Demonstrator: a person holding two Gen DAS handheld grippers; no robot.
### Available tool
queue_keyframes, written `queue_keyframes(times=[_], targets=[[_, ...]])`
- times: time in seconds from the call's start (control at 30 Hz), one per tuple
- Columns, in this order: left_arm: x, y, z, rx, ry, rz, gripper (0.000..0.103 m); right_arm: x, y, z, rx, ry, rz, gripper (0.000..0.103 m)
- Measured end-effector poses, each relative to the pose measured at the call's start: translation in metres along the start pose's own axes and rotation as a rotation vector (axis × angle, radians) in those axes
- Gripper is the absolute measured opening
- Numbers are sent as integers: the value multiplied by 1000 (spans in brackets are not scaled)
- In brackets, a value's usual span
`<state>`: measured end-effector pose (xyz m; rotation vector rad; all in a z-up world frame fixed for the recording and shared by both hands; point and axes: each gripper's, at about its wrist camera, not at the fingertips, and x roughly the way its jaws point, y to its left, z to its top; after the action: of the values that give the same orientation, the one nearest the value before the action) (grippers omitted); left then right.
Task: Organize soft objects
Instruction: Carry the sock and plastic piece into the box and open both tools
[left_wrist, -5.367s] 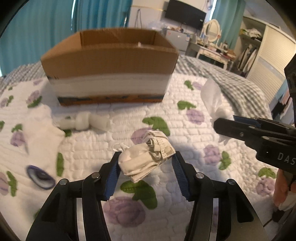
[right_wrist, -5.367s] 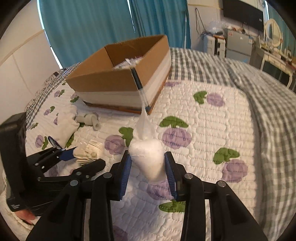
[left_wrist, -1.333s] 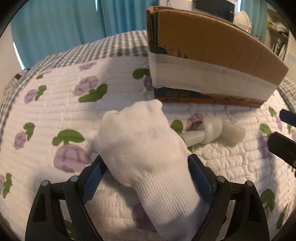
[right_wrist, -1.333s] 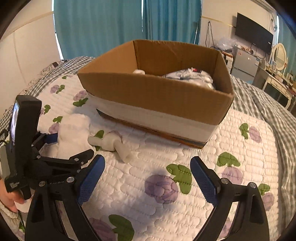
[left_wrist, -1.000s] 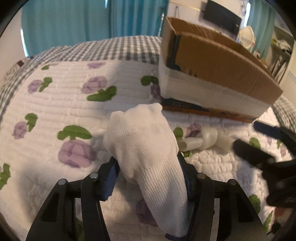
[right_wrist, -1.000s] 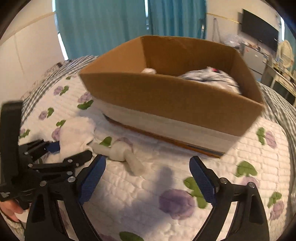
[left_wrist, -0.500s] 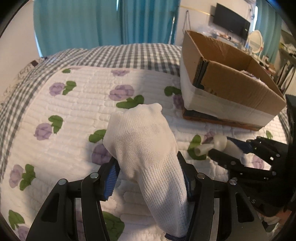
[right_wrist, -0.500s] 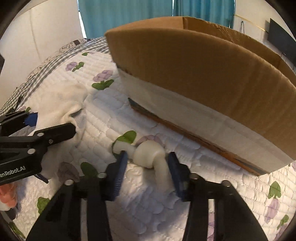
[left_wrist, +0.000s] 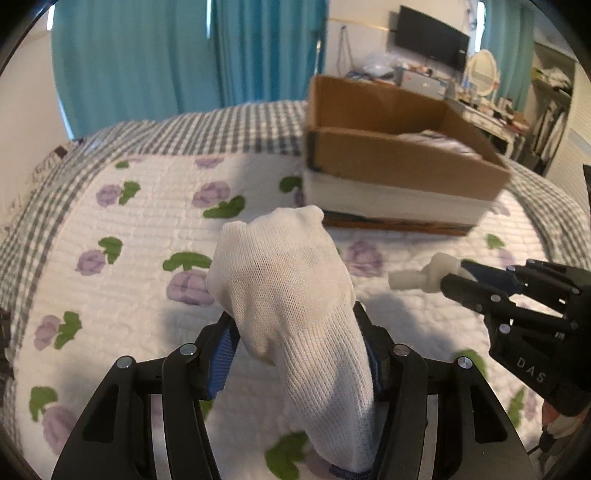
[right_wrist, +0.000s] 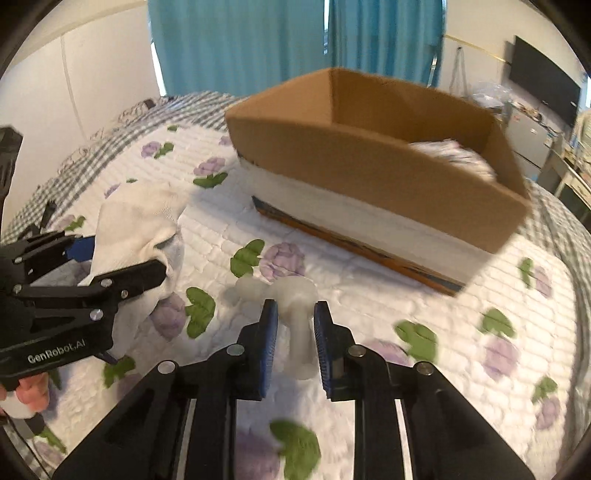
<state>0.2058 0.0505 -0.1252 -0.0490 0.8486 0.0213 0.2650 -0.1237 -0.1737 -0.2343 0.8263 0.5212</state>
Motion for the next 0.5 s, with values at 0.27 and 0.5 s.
queue_keyframes(times=[0.27, 0.5], targets=[[-56, -25, -2, 58, -64, -52, 56, -79, 9, 1, -16, -98, -31, 20], [-97, -32, 20, 66, -136, -97, 56, -155, 7, 24, -21, -226, -53, 20]])
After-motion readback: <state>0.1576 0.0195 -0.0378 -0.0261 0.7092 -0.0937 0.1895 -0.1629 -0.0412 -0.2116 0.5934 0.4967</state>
